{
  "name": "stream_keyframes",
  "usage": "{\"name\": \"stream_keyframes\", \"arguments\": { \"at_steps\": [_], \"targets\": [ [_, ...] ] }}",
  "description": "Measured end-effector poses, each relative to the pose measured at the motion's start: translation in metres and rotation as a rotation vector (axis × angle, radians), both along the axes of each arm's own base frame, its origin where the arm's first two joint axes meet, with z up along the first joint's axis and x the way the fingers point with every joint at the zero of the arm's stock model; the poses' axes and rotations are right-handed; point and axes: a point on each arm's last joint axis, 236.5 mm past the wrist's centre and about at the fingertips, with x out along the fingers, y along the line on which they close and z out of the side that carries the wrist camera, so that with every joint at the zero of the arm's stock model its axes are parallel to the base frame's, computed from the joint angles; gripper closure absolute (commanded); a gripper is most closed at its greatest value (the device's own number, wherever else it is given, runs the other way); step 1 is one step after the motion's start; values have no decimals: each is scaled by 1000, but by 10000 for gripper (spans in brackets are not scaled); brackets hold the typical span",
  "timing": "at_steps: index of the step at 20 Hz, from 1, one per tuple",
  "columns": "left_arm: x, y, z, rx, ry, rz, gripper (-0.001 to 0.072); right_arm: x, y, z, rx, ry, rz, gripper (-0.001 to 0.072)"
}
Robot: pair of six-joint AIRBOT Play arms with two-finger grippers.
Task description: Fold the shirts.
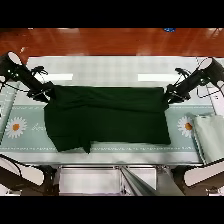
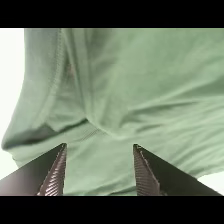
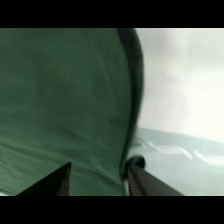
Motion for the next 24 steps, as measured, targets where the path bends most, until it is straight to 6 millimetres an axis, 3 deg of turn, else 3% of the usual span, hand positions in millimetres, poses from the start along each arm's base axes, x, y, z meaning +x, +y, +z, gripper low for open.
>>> {"name": "stream_keyframes", "arguments": {
  "at_steps": [4,7,10,12,18,24],
  "targets": [
    [-18,19,21,24,-70,86,197,5,-31,42,-39,-129,-102,297],
    [-63,45,22,39,-99,207,197,-9,-48,66,-70,-253,-200,297],
    [-115,66,15,14,-117,378,197,-40,-40,70,-58,-342,-245,297],
    [-141,68,8,-40,-132,509,197,-61,-26,65,-28,-383,-273,297],
    [-182,34,-18,-157,-68,611,197,-98,9,47,67,-426,-307,297],
    [-213,-12,-34,-206,43,500,197,-100,17,44,99,-449,-332,297]
  ]
}}
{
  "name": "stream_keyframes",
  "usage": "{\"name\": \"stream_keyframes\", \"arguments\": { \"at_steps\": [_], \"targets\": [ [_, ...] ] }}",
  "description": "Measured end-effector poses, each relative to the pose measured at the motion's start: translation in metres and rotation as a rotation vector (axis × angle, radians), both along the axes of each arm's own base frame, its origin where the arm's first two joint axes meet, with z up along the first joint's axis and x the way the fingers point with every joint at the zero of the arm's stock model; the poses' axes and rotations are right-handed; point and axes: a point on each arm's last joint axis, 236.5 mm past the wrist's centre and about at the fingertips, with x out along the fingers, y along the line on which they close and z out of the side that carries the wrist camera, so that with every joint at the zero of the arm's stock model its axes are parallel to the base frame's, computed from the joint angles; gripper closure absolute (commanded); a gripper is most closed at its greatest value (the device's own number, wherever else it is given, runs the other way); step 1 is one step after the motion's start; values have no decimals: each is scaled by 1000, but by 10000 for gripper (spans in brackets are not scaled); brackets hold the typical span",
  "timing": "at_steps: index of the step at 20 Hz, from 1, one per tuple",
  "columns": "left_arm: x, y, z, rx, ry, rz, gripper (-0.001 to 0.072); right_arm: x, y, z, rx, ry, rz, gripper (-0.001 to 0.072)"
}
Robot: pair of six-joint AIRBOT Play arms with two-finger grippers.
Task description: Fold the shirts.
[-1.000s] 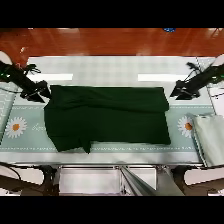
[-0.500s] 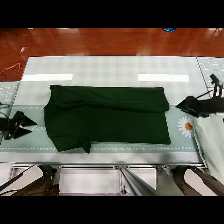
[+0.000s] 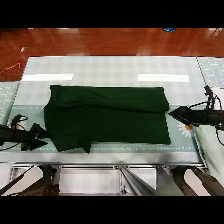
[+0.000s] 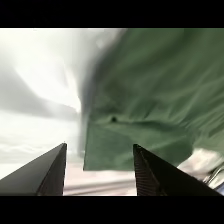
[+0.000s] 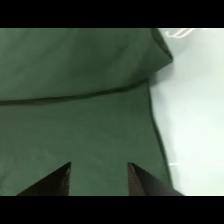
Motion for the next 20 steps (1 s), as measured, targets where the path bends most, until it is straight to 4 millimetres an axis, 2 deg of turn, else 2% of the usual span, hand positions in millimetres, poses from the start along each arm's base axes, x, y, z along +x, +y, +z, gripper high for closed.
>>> {"name": "stream_keyframes", "arguments": {
  "at_steps": [4,7,8,9,10,12,14,16,18,20],
  "targets": [
    [-19,-17,-11,21,68,-105,197,3,2,2,14,-17,-9,297],
    [-15,-32,-12,12,56,-126,201,5,3,4,24,-25,-15,297],
    [-10,-37,-13,9,38,-125,286,6,3,4,26,-28,-20,297],
    [-5,-41,-15,13,20,-130,563,7,2,5,28,-33,-28,297],
    [-2,-42,-18,32,3,-143,689,9,-2,5,28,-36,-45,297],
    [3,-49,-19,32,-18,-160,689,8,-16,4,23,-29,-84,297],
    [9,-54,-15,15,-53,-174,689,-13,-34,-9,-15,55,-101,297],
    [13,-61,-8,-13,-78,-185,689,-46,-47,-30,-56,203,-120,297],
    [16,-64,-5,-26,-94,-192,689,-78,-46,-46,-59,330,-121,297],
    [17,-66,-3,-34,-105,-199,689,-102,-35,-57,-40,420,-96,297]
  ]
}}
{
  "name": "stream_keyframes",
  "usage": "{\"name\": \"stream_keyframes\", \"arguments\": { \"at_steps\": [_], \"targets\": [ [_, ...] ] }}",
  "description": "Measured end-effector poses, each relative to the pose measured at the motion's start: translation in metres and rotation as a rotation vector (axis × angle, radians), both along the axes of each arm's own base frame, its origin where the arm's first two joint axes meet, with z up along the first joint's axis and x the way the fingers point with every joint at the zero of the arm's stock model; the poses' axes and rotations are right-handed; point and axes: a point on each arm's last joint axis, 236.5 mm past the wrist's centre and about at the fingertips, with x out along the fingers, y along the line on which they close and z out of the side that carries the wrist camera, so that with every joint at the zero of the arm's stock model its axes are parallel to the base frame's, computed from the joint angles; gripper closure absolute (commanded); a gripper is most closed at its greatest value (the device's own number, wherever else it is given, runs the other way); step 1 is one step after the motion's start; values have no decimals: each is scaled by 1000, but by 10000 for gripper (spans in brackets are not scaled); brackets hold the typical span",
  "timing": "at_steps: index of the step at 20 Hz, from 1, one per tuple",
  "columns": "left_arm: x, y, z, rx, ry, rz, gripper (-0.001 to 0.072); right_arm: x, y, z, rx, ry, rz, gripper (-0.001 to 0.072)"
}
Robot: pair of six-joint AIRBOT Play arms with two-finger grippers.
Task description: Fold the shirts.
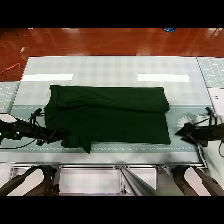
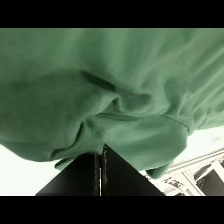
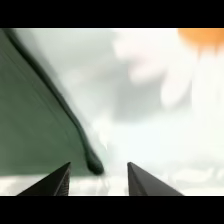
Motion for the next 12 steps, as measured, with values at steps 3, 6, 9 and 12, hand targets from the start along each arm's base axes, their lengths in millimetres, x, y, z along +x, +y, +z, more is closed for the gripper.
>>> {"name": "stream_keyframes", "arguments": {
  "at_steps": [3,6,9,12],
  "targets": [
    [1,-1,1,-7,-10,-11,689,-16,16,-8,32,57,45,297],
    [1,-2,2,-12,-15,-15,689,-19,26,-13,57,77,68,297],
    [1,-3,2,-14,-16,-16,689,-8,36,-19,102,57,58,308],
    [3,-1,1,-7,-28,-15,689,8,49,-24,177,24,39,522]
  ]
}}
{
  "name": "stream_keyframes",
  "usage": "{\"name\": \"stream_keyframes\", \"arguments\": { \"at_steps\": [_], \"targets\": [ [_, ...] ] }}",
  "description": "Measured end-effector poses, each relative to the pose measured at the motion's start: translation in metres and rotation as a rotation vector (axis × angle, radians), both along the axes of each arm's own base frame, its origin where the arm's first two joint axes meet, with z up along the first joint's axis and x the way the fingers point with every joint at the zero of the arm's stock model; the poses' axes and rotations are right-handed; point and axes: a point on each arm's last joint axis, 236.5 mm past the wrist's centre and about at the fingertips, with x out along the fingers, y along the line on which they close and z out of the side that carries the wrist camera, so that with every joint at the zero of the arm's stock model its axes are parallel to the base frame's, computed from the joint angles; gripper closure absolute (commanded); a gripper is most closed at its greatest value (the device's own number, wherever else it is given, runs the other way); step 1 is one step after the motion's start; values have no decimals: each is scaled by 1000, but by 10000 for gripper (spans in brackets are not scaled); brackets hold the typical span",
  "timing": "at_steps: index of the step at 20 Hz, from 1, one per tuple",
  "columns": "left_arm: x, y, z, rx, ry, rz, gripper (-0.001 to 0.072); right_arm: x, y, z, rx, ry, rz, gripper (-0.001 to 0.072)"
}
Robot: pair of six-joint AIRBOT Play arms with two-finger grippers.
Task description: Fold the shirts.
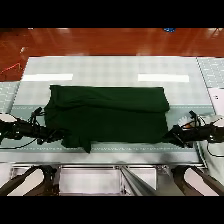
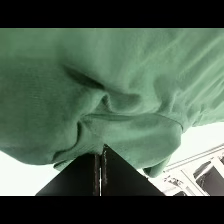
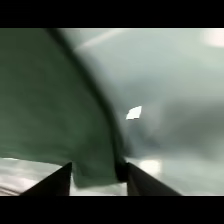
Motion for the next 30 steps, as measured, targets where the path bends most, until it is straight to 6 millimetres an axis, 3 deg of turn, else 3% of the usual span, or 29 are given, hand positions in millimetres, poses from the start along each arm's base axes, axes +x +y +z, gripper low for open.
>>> {"name": "stream_keyframes", "arguments": {
  "at_steps": [1,3,7,14,17,24,28,29,30],
  "targets": [
    [0,0,0,2,-2,1,689,6,0,-3,4,-18,-6,692],
    [3,2,0,8,-11,5,688,19,6,-2,37,-81,-3,689],
    [24,9,13,27,-70,-3,689,48,13,24,99,-208,30,689],
    [114,33,83,70,-323,10,689,110,-18,82,20,-371,54,689],
    [151,36,98,69,-375,9,689,138,-24,100,36,-415,37,689],
    [239,27,85,36,-363,0,689,203,-22,99,46,-468,17,689],
    [263,21,63,3,-305,-21,686,229,-28,85,43,-460,-24,686],
    [266,20,57,-2,-291,-26,586,233,-29,80,44,-454,-33,540],
    [268,18,51,-6,-279,-29,262,237,-30,75,45,-449,-44,294]
  ]
}}
